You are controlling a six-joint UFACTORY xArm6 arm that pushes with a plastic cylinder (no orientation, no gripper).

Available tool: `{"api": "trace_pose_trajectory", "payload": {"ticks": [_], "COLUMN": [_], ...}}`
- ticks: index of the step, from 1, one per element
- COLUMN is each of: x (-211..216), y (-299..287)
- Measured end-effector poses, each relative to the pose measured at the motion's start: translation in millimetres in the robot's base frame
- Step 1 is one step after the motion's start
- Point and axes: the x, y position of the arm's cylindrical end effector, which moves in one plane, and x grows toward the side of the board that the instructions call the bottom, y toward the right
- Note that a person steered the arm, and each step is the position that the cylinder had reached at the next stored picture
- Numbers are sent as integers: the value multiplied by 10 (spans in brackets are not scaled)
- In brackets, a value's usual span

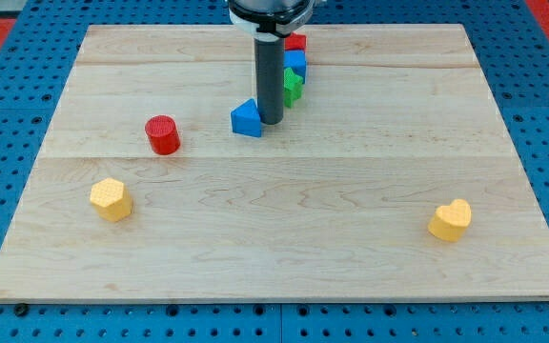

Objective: Push the blue triangle into the green star

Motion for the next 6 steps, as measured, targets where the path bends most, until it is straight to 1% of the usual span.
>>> {"api": "trace_pose_trajectory", "payload": {"ticks": [1, 2, 3, 4, 6], "x": [202, 738, 275, 96, -175], "y": [76, -104, -494, -522, -285]}}
